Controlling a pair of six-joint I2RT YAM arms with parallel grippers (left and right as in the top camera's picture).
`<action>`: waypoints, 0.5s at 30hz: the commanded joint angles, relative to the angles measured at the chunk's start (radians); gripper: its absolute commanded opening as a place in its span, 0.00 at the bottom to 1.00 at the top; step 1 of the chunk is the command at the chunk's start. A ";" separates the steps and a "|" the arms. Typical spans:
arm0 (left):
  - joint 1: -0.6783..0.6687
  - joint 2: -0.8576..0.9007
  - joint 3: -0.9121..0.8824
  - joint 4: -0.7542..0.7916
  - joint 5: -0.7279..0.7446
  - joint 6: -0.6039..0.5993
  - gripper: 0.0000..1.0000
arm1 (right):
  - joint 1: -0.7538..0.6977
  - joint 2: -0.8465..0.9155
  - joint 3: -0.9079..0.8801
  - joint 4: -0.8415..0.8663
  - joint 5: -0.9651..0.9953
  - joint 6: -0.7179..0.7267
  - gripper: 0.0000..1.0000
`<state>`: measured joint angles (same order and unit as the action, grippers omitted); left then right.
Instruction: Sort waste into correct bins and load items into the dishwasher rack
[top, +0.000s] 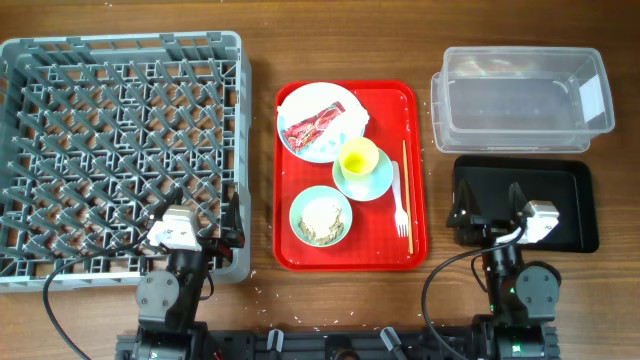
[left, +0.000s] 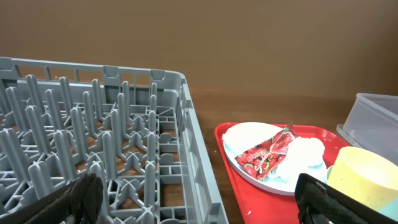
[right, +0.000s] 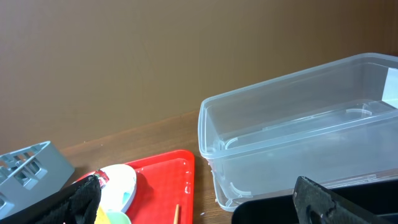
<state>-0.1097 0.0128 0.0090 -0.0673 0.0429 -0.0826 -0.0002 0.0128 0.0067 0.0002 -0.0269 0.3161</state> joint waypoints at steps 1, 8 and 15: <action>-0.006 -0.004 -0.003 0.043 0.080 0.019 1.00 | -0.005 -0.005 -0.002 0.002 -0.019 0.001 1.00; -0.006 -0.004 -0.003 0.320 0.713 -0.019 1.00 | -0.005 -0.005 -0.002 0.002 -0.019 0.001 1.00; -0.006 0.011 0.050 0.466 0.563 -0.161 1.00 | -0.005 -0.005 -0.002 0.002 -0.019 0.001 1.00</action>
<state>-0.1112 0.0139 0.0078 0.4263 0.6907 -0.1776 -0.0002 0.0128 0.0067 0.0002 -0.0269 0.3161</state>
